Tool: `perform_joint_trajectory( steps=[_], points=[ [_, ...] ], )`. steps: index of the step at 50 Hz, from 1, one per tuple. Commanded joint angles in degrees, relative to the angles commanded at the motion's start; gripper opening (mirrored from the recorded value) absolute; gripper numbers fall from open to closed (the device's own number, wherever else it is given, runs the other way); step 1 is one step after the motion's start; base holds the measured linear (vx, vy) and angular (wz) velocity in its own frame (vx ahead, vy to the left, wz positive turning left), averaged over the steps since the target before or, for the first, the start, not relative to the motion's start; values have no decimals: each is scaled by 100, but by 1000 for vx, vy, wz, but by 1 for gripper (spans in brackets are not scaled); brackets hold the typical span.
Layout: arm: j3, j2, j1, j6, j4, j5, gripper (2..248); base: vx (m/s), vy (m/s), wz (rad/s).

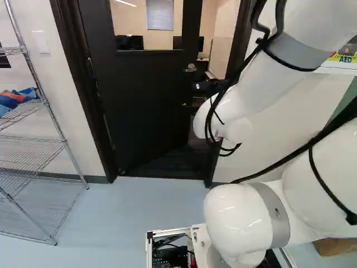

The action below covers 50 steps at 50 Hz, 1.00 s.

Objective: Open the door and move inside

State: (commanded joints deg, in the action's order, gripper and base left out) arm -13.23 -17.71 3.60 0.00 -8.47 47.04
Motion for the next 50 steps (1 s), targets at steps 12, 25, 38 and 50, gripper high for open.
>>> perform_joint_trajectory(
  steps=[12, 25, 38, 50],
  points=[
    [0, 0, 0, 0, 0, 0, 247, 0, 0, 0],
    [0, 0, 0, 0, 0, 0, 247, 8, 1, 6],
    [0, 0, 0, 0, 0, 0, 247, 58, 16, -10],
    [0, 0, 0, 0, 0, 0, 247, 83, 34, -13]
  ],
)
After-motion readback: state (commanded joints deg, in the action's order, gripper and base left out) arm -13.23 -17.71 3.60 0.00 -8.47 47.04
